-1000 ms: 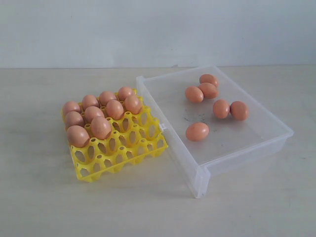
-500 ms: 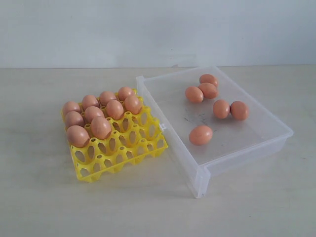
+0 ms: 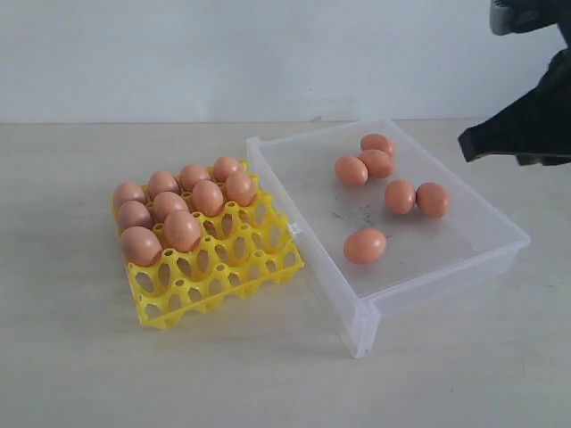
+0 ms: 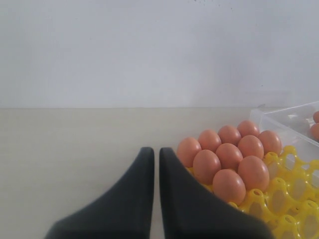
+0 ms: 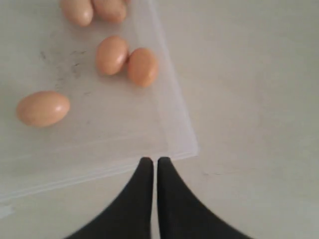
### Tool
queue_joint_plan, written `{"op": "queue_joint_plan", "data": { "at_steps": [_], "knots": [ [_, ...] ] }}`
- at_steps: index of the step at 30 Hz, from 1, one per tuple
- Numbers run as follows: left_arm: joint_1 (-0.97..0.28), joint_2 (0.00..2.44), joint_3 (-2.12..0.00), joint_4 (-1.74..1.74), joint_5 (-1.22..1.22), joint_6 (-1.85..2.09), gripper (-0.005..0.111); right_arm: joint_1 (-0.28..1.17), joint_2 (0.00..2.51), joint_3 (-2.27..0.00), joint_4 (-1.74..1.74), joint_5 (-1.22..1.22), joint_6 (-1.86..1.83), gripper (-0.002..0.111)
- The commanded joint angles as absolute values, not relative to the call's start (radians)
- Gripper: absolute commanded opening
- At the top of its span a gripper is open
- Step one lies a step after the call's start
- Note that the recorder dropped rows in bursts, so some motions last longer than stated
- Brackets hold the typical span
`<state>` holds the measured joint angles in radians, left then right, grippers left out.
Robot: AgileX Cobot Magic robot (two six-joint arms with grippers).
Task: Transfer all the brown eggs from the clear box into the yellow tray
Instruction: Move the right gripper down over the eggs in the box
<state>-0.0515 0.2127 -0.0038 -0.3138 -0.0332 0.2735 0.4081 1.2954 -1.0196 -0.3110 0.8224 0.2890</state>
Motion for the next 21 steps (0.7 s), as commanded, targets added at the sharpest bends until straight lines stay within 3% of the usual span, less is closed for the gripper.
{"op": "queue_joint_plan", "data": {
  "at_steps": [1,5,6,9,10,17,21],
  "knots": [
    [-0.058,0.216,0.000,-0.319,-0.045,0.279,0.004,0.204,1.458,-1.100,0.309,0.869,-0.255,0.000],
    [-0.058,0.216,0.000,-0.319,-0.045,0.279,0.004,0.064,1.640,-1.114,0.645,0.867,-0.478,0.001],
    [-0.058,0.216,0.000,-0.319,-0.045,0.279,0.004,0.061,1.671,-1.123,0.642,0.848,-0.502,0.006],
    [-0.058,0.216,0.000,-0.319,-0.045,0.279,0.004,0.084,1.788,-1.198,0.644,0.767,-0.484,0.054],
    [-0.058,0.216,0.000,-0.319,-0.045,0.279,0.004,0.091,1.811,-1.219,0.640,0.765,-0.464,0.060],
    [-0.058,0.216,0.000,-0.319,-0.045,0.279,0.004,0.113,1.997,-1.515,0.562,0.941,-0.292,0.054],
    [-0.058,0.216,0.000,-0.319,-0.045,0.279,0.004,0.152,2.061,-1.647,0.344,0.959,-0.125,0.054]
  ]
}}
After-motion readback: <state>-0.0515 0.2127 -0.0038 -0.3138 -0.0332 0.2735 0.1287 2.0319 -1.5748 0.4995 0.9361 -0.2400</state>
